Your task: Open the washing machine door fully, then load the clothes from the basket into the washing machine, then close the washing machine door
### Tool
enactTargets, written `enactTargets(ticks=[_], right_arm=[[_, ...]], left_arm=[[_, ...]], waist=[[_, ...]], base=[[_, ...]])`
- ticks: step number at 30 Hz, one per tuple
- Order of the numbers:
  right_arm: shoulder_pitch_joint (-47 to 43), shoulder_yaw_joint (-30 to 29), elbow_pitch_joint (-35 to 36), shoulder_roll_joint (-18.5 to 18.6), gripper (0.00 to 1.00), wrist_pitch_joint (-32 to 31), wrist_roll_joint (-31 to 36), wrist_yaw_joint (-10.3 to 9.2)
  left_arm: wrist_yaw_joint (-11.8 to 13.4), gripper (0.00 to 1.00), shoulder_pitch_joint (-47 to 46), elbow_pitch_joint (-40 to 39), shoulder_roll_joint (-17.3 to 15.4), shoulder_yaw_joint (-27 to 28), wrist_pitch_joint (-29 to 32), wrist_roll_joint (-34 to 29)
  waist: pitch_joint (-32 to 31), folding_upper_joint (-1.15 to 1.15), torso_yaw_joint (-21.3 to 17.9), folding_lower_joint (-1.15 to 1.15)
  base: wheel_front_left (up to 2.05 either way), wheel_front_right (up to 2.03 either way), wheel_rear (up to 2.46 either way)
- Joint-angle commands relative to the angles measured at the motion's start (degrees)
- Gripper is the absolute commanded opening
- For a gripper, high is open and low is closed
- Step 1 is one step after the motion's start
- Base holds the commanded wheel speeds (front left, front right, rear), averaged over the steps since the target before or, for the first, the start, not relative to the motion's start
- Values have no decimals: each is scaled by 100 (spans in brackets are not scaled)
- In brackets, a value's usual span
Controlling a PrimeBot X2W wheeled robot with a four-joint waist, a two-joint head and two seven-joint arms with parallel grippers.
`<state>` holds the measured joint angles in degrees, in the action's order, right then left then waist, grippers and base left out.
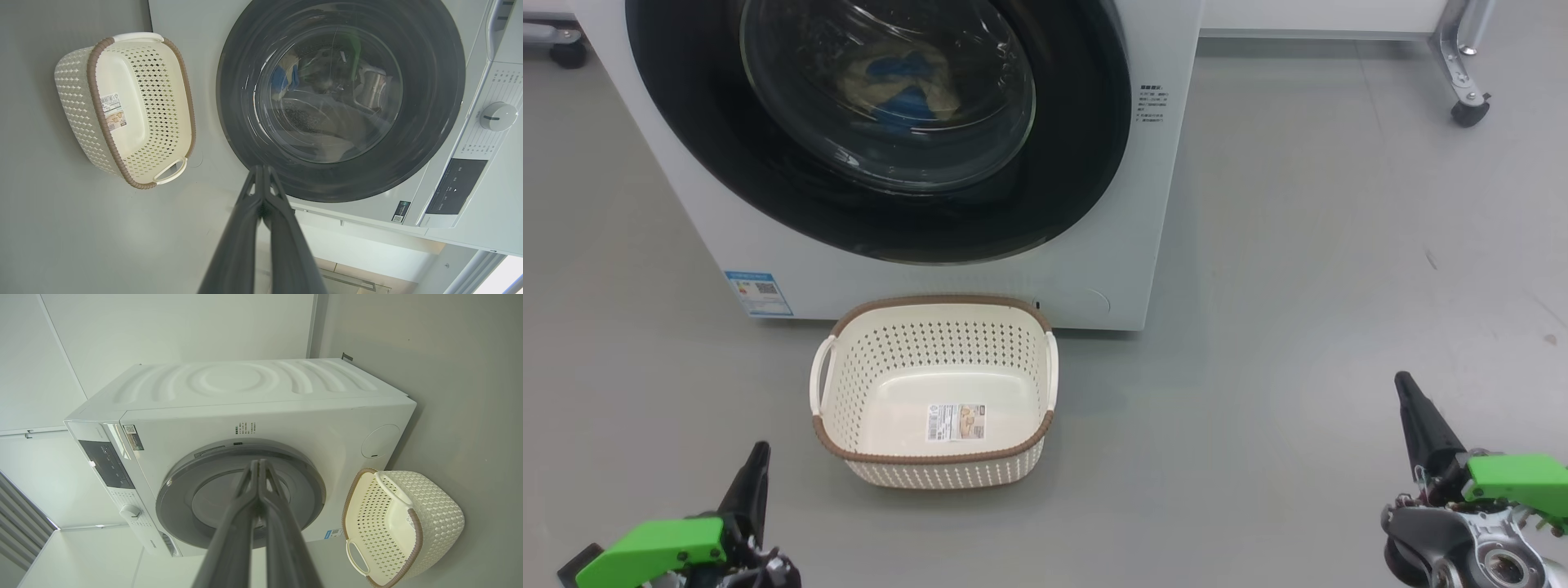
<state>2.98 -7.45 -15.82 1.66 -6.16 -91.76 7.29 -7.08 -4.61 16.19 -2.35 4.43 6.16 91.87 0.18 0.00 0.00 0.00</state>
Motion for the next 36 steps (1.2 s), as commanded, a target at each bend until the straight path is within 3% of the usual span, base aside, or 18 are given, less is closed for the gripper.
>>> enactTargets(ticks=[1,36], right_arm=[[320,94,179,121,0,-33,-40,20],[320,94,179,121,0,-32,-41,20]], left_arm=[[-41,0,-159,-213,-53,210,34,28],[-41,0,-159,-213,-53,209,33,29]], waist=[[0,0,0,0],[0,0,0,0]], base=[[0,0,0],[0,0,0]])
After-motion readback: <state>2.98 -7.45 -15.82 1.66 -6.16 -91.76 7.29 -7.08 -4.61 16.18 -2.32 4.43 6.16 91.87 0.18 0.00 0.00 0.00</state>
